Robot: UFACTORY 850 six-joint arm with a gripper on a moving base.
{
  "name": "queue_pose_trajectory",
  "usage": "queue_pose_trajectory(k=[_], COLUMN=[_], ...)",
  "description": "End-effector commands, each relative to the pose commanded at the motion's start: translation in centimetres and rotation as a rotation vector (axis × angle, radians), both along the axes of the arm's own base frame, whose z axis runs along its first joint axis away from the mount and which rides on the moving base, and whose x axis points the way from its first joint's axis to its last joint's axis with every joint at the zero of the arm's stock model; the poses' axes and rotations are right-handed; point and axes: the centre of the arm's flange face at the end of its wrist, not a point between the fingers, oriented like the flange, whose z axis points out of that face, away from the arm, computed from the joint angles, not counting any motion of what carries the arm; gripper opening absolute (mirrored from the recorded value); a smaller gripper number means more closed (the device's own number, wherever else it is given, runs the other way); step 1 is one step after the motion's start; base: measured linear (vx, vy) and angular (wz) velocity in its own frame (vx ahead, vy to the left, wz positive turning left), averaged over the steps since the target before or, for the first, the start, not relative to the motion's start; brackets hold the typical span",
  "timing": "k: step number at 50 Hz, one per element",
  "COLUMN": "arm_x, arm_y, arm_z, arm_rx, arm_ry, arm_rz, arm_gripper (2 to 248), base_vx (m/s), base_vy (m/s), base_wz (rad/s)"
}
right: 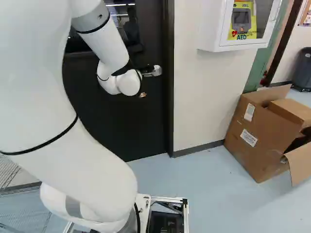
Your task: Open the door and move inside
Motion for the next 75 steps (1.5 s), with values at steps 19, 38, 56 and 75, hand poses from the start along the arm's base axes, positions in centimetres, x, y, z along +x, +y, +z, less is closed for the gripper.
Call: queue_pose_trajectory(k=[19,38,56,75], arm_x=[0.9,1.2,1.4,1.3], arm_y=[0.0,0.0,0.0,0.0], arm_z=[-2.0,-4.0,-5.7,-5.5], arm_rx=[0.001,0.001,0.002,0.002], arm_ry=[0.043,0.086,0.121,0.117], arm_rz=[0.0,0.0,0.0,0.0], arm_gripper=[247,247,247,247], base_vx=[0.0,0.0,0.0,0.0], base_vy=[0.0,0.0,0.0,0.0], base_wz=[0.0,0.0,0.0,0.0])
